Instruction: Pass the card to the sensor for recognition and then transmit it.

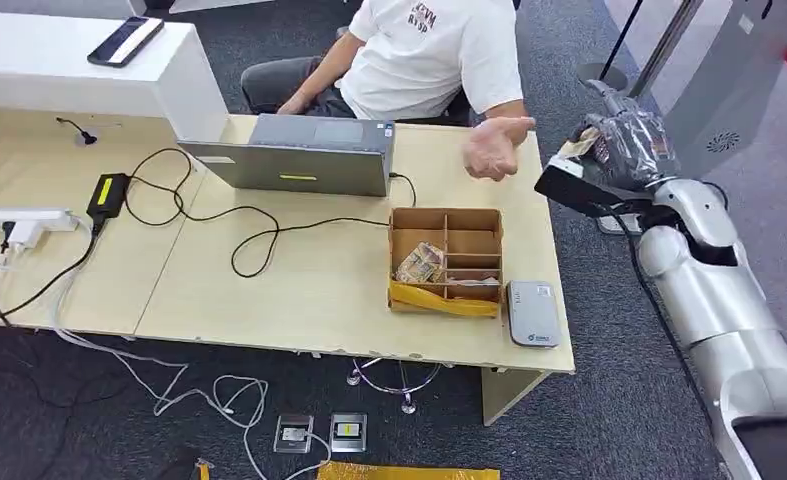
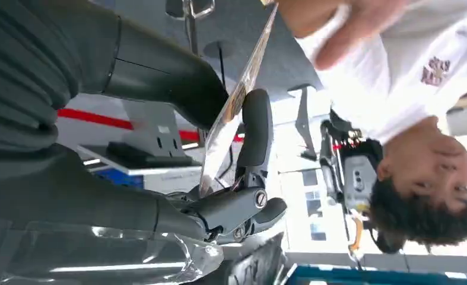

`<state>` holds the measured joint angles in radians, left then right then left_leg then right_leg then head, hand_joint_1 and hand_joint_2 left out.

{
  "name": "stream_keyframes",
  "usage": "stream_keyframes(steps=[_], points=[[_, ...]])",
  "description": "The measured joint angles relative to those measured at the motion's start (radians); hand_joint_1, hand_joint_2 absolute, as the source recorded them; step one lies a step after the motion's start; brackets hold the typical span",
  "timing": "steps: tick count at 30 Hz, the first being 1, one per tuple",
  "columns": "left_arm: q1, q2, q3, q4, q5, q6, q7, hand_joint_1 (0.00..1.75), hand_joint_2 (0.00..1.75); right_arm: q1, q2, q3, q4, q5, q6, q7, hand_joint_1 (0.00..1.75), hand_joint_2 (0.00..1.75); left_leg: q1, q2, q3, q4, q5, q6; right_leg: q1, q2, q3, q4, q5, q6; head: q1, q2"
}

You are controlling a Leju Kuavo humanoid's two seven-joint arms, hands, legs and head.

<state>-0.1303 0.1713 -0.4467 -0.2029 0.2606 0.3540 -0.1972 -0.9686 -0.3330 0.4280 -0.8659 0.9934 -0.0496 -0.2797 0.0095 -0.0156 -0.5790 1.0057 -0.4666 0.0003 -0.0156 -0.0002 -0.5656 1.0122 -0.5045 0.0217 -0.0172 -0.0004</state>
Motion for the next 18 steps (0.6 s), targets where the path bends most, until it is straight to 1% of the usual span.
stream_keyframes(steps=[3,6,14,18], points=[[-0.001,0.0,-0.001,0.0,0.0,0.001,0.0,0.0,0.0,-0.043,0.03,0.013,0.036,0.013,-0.029,-0.018,1.75,1.75,0.0,0.0,0.0,0.0,0.0,0.0,0.0,0.0,0.0,0.0,0.0,0.0,0.001,0.0],[-0.004,0.0,-0.002,0.0,0.0,0.002,0.0,0.0,0.0,-0.089,0.071,0.031,0.08,0.022,-0.039,-0.023,1.75,1.75,0.0,0.0,0.0,0.0,0.0,0.0,0.0,-0.001,-0.001,0.0,0.0,0.0,0.0,0.0],[-0.005,0.0,-0.005,0.0,-0.01,0.002,-0.002,0.0,0.0,-0.178,0.156,0.064,0.176,0.035,-0.024,-0.035,1.75,1.75,0.0,-0.001,0.0,0.0,0.0,-0.001,0.0,-0.001,-0.001,0.0,0.0,0.0,0.001,0.0],[-0.005,0.0,-0.008,0.0,-0.012,0.001,-0.002,0.0,0.0,-0.191,0.197,0.084,0.224,0.041,-0.021,-0.037,1.75,1.75,0.0,-0.001,0.0,0.0,0.0,-0.001,0.0,-0.001,-0.001,0.0,0.0,0.0,0.0,0.0]])
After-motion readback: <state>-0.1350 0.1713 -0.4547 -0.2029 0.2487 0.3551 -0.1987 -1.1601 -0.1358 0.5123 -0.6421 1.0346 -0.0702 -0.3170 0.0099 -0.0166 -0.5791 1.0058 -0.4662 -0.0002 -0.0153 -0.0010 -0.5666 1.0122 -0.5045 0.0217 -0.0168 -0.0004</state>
